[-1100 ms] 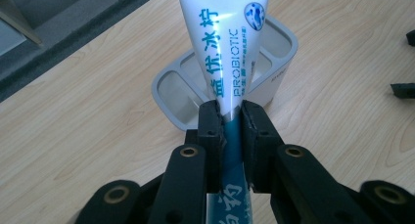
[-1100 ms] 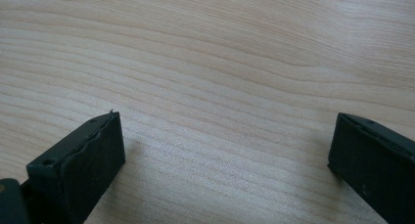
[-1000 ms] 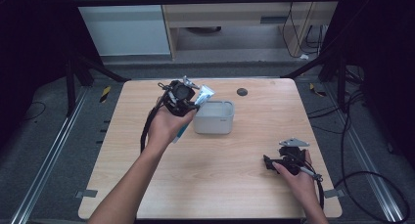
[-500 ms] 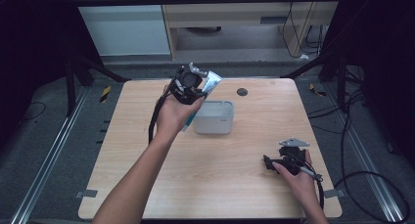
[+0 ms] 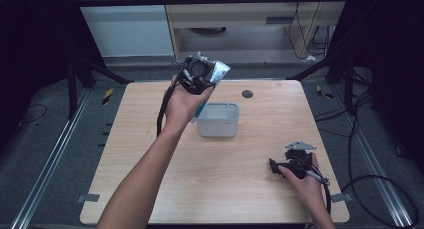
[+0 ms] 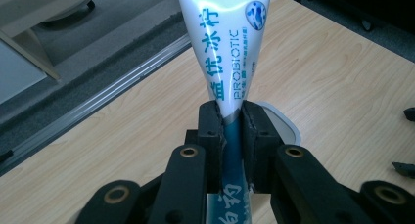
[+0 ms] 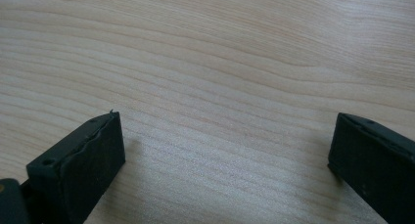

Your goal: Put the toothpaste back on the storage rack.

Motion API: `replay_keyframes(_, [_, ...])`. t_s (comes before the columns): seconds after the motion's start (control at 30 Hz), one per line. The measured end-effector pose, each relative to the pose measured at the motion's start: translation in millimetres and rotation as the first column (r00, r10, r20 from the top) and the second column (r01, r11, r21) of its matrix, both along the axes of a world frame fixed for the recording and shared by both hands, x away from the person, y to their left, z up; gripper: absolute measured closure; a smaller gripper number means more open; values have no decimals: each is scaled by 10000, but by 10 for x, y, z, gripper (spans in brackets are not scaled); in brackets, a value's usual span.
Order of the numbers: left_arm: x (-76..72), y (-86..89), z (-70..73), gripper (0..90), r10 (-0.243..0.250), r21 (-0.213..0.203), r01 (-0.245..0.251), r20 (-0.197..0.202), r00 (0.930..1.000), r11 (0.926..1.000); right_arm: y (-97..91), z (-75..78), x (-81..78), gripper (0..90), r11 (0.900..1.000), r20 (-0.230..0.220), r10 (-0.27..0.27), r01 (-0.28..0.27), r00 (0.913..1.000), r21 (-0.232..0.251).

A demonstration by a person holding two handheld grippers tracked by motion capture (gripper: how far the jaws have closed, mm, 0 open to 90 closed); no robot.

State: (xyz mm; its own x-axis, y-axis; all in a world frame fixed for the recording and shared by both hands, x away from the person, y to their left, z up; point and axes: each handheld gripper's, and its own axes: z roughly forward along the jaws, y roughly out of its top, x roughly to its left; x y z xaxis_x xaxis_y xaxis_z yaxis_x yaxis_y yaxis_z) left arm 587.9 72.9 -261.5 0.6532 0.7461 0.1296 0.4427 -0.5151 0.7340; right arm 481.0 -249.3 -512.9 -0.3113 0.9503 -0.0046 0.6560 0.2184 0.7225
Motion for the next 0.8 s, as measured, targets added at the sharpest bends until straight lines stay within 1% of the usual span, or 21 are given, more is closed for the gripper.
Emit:
replay_keyframes(0.03, [10, -7, 3, 793, -13, 44, 13, 24, 10000, 10000, 0, 0, 0, 5, 10000, 1, 1, -1, 10000, -1])
replay_keyframes(0.13, [43, -31, 9, 793, -9, 7, 9, 23, 10000, 10000, 0, 0, 0, 5, 10000, 0, 2, -2, 10000, -3])
replay_keyframes(0.27, [87, -64, 25, 793, -10, -169, 11, 86, 10000, 9999, -1, 0, 1, 5, 10000, 8, 9, -9, 10000, -11])
replay_keyframes(0.33, [97, -82, 35, 793, 11, -155, -9, 124, 9999, 9999, 0, 0, 0, 5, 10000, 1, 1, -1, 10000, -1])
replay_keyframes(0.5, [124, -118, 18, 793, 50, -304, -45, 179, 9998, 9995, 0, 0, 0, 5, 10000, 3, 1, -1, 10000, -2])
replay_keyframes(0.6, [140, -128, 0, 794, 41, -443, -29, 259, 9997, 9990, 0, 0, 0, 5, 10000, 1, 2, -2, 10000, -1])
replay_keyframes(0.63, [143, -133, -11, 794, 58, -655, -35, 349, 9994, 9978, 0, 0, 0, 5, 10000, -1, 1, -1, 10000, 0])
replay_keyframes(0.67, [145, -133, -13, 794, 77, -700, -51, 359, 9993, 9975, 0, 0, 0, 5, 10000, -2, 1, -1, 10000, 1])
replay_keyframes(0.7, [145, -130, -12, 794, 57, -636, -36, 333, 9994, 9980, 0, 0, 0, 5, 10000, 0, -3, 3, 10000, 2])
replay_keyframes(0.8, [151, -146, -24, 794, 88, -776, -58, 389, 9992, 9970, -1, 0, 1, 5, 10000, 13, 11, -11, 10000, -18])
